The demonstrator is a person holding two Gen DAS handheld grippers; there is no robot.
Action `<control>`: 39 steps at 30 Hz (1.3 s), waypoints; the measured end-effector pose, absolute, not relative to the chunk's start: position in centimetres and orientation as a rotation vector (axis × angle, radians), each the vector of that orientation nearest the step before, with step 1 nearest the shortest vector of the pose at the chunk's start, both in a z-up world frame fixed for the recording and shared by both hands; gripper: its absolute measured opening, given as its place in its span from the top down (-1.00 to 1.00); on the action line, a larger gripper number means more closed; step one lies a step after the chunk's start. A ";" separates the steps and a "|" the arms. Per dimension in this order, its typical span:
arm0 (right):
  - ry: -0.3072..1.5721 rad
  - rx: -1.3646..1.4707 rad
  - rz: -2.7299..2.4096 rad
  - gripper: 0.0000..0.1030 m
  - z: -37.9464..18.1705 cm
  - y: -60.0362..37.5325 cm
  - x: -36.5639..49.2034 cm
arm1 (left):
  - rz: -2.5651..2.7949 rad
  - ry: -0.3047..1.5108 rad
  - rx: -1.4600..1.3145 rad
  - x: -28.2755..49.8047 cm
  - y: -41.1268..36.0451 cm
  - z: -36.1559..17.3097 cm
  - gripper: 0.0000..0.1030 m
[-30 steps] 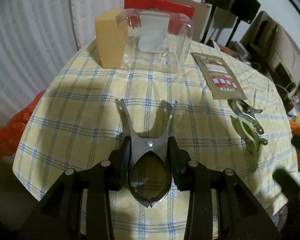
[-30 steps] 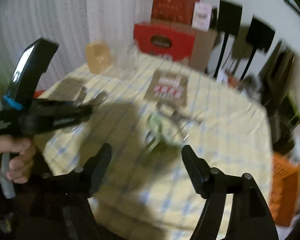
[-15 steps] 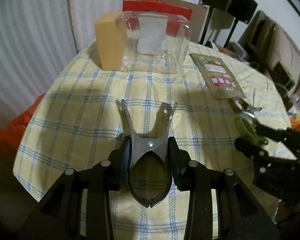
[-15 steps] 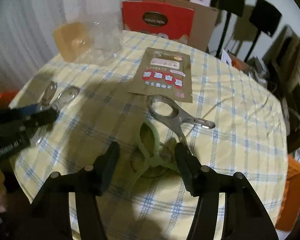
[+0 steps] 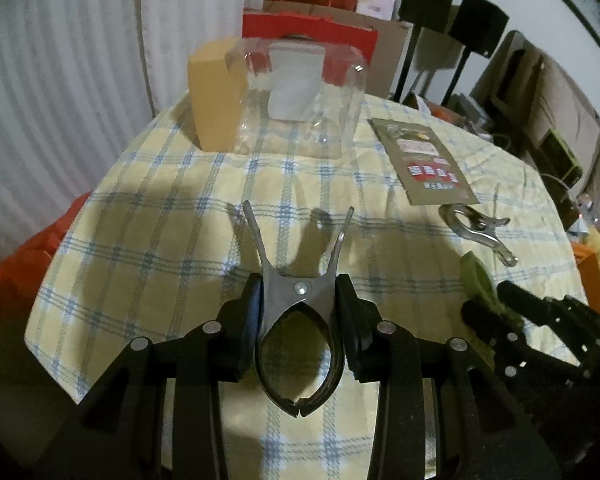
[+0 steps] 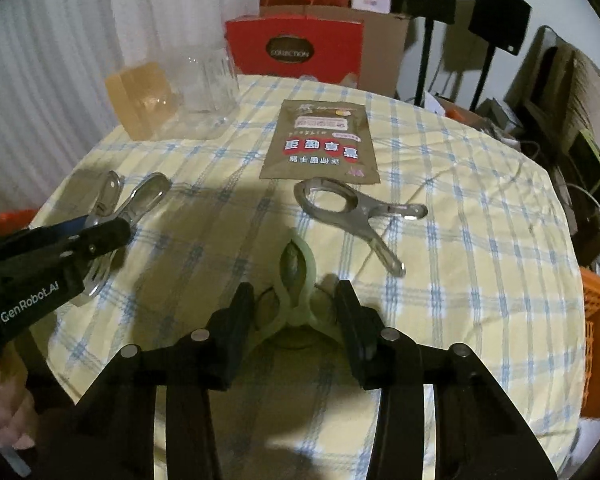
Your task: Organize objects
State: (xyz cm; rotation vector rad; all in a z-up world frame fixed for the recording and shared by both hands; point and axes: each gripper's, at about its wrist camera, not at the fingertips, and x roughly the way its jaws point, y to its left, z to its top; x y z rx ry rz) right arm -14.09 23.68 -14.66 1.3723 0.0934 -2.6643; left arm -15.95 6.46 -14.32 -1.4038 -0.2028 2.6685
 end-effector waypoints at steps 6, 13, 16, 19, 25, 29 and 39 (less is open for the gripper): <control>-0.011 1.324 -2.665 0.19 -13.1 24.2 -12.6 | 2.687 -0.199 -1.346 -14.9 6.8 -12.0 0.35; -0.045 1.184 -2.724 0.19 -8.1 24.9 -9.8 | 2.697 -0.224 -1.229 -12.6 7.1 -8.7 0.35; -0.070 1.121 -2.759 0.19 -5.7 25.5 -8.5 | 2.725 -0.163 -1.209 -11.8 7.8 -6.9 0.35; -0.103 1.059 -2.795 0.19 -3.2 26.4 -6.9 | 2.729 -0.175 -1.155 -10.8 7.9 -5.2 0.35; -0.160 0.954 -2.841 0.19 -0.2 26.8 -3.0 | 2.723 -0.119 -1.043 -7.5 10.1 -2.2 0.35; -0.148 0.912 -2.880 0.19 1.4 27.3 -1.0 | 2.707 -0.103 -0.995 -6.1 11.4 -0.5 0.35; -0.153 0.799 -2.957 0.18 4.9 30.4 3.7 | 2.671 -0.088 -0.873 -2.7 14.1 2.8 0.35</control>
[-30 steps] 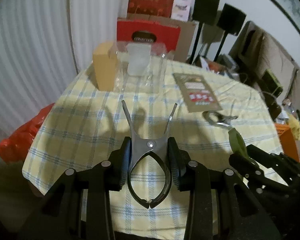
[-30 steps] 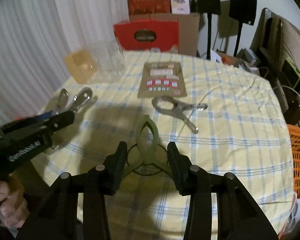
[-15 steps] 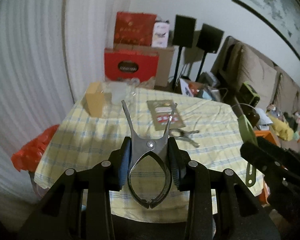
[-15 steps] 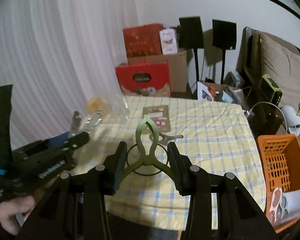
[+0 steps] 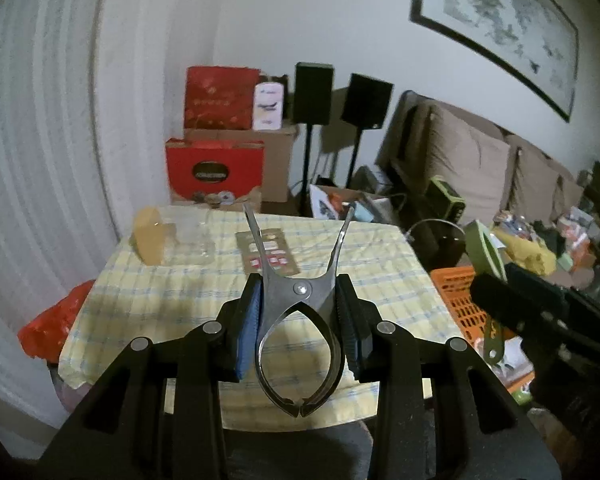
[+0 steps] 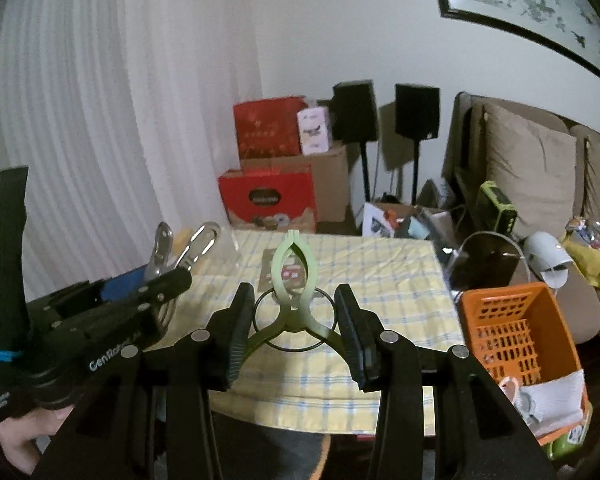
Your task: Organize objects
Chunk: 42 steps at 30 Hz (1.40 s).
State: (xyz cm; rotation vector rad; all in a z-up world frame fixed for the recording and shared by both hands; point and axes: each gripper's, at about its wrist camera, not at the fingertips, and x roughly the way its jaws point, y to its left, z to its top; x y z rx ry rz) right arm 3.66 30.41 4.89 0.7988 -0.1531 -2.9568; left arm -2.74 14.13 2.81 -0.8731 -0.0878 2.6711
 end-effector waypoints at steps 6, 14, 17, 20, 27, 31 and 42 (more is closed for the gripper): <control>-0.176 0.758 -2.987 0.18 6.2 32.1 5.7 | 2.663 -0.034 -0.838 -1.8 16.3 3.5 0.35; -0.145 0.728 -3.035 0.18 6.7 33.1 7.6 | 2.641 -0.033 -0.802 -0.4 17.9 4.3 0.35; -0.174 0.752 -3.053 0.18 6.6 34.1 7.8 | 2.636 -0.032 -0.799 -0.2 18.3 4.4 0.35; -0.211 0.758 -3.064 0.18 6.5 35.1 8.1 | 2.635 -0.029 -0.788 0.3 18.5 4.6 0.35; -0.217 0.763 -3.086 0.18 6.5 36.5 9.4 | 2.612 -0.042 -0.769 1.3 19.3 5.2 0.35; -0.239 0.772 -3.094 0.18 6.2 37.1 10.0 | 2.601 -0.031 -0.754 2.2 19.9 5.4 0.35; -0.244 0.758 -3.113 0.18 6.3 38.2 11.6 | 2.591 -0.036 -0.725 3.5 20.7 6.1 0.35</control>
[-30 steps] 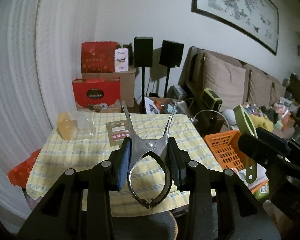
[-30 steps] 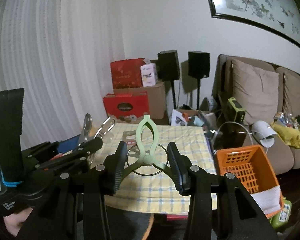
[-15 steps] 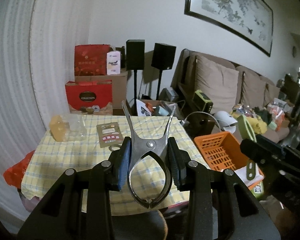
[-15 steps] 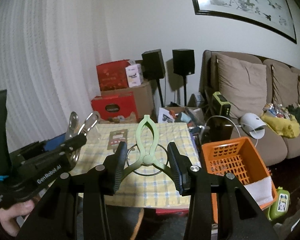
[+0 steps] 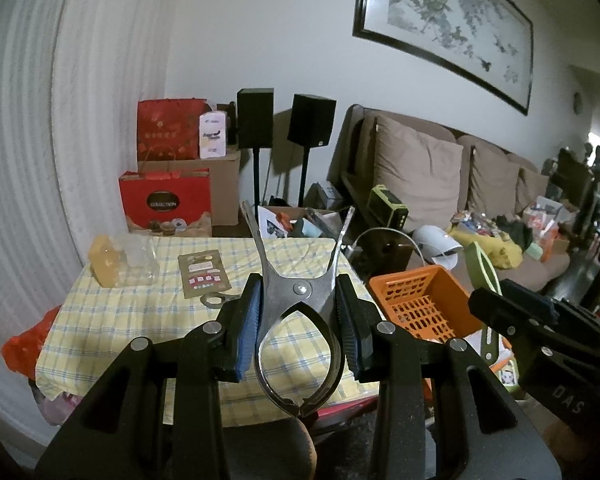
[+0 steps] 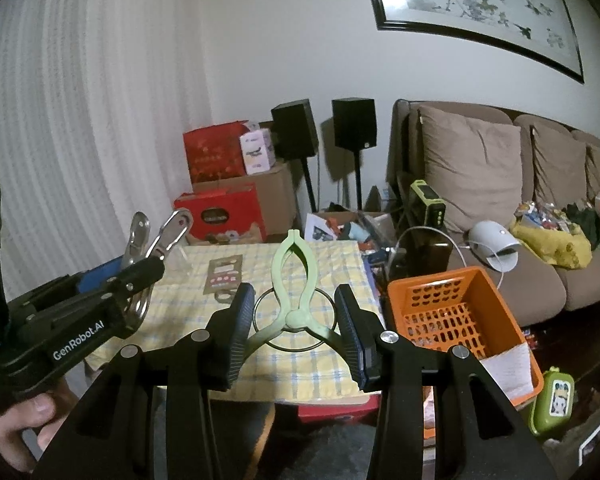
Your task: Organize objects
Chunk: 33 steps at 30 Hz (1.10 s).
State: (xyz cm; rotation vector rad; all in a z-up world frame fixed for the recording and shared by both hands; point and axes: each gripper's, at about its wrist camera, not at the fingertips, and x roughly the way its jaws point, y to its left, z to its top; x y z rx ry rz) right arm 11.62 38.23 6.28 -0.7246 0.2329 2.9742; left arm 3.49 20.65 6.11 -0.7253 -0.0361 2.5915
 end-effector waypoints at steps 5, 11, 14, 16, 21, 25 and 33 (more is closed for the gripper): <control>0.301 -0.729 2.961 0.18 5.7 39.2 12.9 | 2.591 -0.032 -0.732 3.8 21.1 6.1 0.35; 0.293 -0.751 2.890 0.18 4.8 39.9 14.2 | 2.585 -0.028 -0.727 4.2 21.1 6.2 0.35; 0.309 -0.748 2.870 0.18 4.8 40.5 15.1 | 2.596 -0.020 -0.715 4.4 20.9 6.4 0.35; 0.307 -0.743 2.854 0.18 4.7 40.8 16.0 | 2.607 -0.027 -0.706 4.5 20.7 6.6 0.35; 0.303 -0.729 2.802 0.18 4.4 41.8 18.4 | 2.598 -0.029 -0.710 4.6 20.7 6.5 0.35; 0.210 -0.690 2.696 0.18 4.8 42.7 19.6 | 2.595 -0.021 -0.717 4.5 20.6 6.4 0.35; 0.191 -0.639 2.683 0.18 5.9 45.4 22.0 | 2.608 -0.026 -0.729 4.2 20.3 6.7 0.35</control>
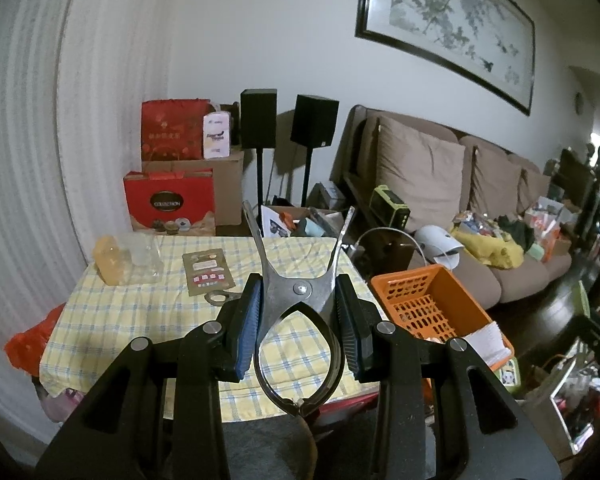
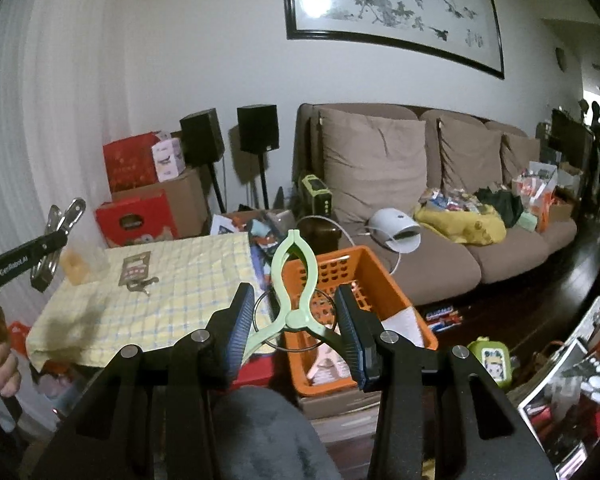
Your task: Organize objects
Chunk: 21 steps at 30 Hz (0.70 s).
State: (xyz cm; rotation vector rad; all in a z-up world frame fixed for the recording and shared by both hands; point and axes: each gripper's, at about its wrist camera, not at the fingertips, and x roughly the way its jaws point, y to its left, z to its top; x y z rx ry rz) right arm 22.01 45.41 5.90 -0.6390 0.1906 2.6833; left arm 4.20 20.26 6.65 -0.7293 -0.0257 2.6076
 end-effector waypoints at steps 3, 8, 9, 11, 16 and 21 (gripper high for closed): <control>0.177 -0.648 2.697 0.18 5.7 46.2 22.4 | 2.630 -0.021 -0.717 4.2 19.8 7.3 0.35; 0.191 -0.648 2.719 0.18 5.2 46.8 22.6 | 2.640 -0.025 -0.720 4.1 19.4 7.3 0.35; 0.196 -0.650 2.735 0.18 5.1 46.8 22.6 | 2.639 -0.023 -0.723 4.1 19.5 7.2 0.35; 0.188 -0.649 2.753 0.18 4.8 46.8 22.5 | 2.643 -0.016 -0.727 4.1 19.5 7.0 0.35; 0.207 -0.670 2.762 0.18 3.5 47.6 22.1 | 2.652 -0.015 -0.742 3.8 19.4 6.5 0.35; 0.270 -0.682 2.772 0.18 1.5 49.1 21.1 | 2.655 -0.019 -0.776 3.6 20.3 5.4 0.35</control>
